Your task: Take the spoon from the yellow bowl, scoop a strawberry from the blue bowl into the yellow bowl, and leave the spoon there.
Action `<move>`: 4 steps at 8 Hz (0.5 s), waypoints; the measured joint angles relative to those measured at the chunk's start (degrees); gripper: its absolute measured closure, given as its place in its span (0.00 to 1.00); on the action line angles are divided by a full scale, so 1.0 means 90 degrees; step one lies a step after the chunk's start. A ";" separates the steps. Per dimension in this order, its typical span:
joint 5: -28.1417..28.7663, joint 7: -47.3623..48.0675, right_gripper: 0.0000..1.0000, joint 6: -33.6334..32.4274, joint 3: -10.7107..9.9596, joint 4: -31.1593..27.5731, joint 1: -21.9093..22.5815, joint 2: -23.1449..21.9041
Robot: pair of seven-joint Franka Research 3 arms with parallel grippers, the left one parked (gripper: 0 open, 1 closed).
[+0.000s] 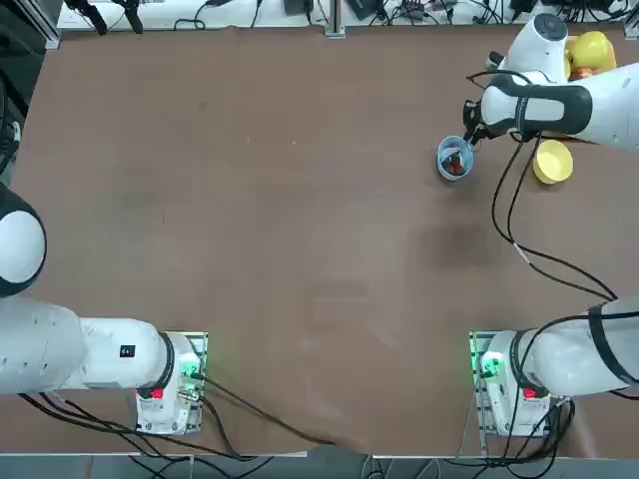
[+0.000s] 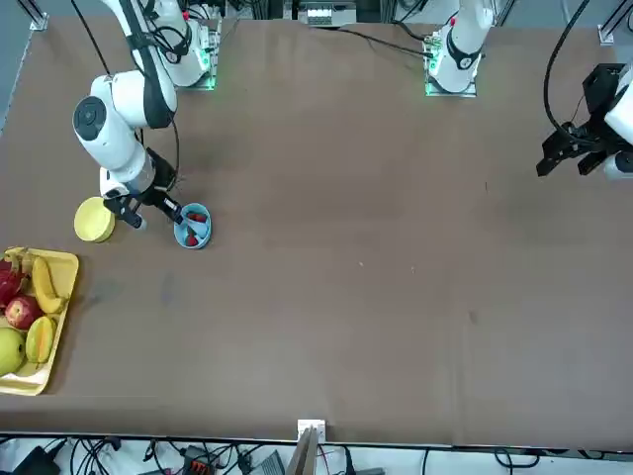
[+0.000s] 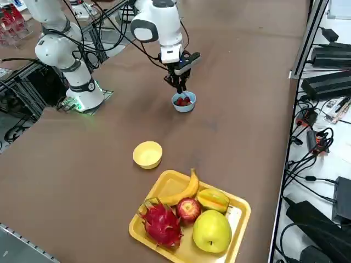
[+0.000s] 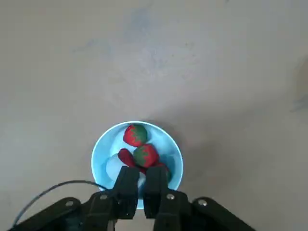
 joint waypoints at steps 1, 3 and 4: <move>-0.0165 0.0001 0.90 -0.0133 0.0007 0.0067 0.0001 0.0000; -0.0448 0.0003 0.90 -0.0302 0.0026 0.0170 0.0012 0.0003; -0.0600 0.0009 0.90 -0.0372 0.0039 0.0196 0.0021 0.0010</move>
